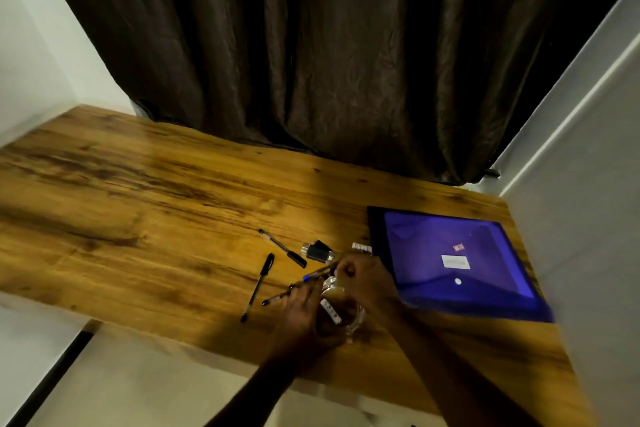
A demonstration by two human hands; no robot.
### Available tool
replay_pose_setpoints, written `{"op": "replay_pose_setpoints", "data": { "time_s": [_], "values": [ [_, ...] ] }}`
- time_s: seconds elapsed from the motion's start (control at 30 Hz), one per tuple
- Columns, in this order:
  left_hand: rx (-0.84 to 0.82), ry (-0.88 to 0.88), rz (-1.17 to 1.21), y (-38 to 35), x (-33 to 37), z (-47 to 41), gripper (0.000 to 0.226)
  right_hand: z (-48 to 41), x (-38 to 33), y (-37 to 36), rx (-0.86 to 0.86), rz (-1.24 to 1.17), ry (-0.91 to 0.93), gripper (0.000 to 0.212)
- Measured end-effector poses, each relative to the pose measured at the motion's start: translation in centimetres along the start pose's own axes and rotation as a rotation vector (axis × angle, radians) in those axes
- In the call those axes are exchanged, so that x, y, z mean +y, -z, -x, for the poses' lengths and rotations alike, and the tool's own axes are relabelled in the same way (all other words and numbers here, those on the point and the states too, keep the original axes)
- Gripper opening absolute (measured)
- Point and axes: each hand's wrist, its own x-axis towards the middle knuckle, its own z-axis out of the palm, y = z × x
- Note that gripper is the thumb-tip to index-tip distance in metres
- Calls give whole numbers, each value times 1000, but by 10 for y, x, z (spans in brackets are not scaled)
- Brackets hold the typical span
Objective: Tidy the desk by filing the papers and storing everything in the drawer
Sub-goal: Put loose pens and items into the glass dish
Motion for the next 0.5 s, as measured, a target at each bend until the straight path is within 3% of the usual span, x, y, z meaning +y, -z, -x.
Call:
{"op": "replay_pose_setpoints", "data": {
  "time_s": [0.2,0.5],
  "values": [
    [-79,10,18,3,-2,-1,123,-45,20,32,171,183,-79,19],
    [-119,-10,62,4,-7,-6,131,-74,24,29,-30,428,-128,36]
  ]
}}
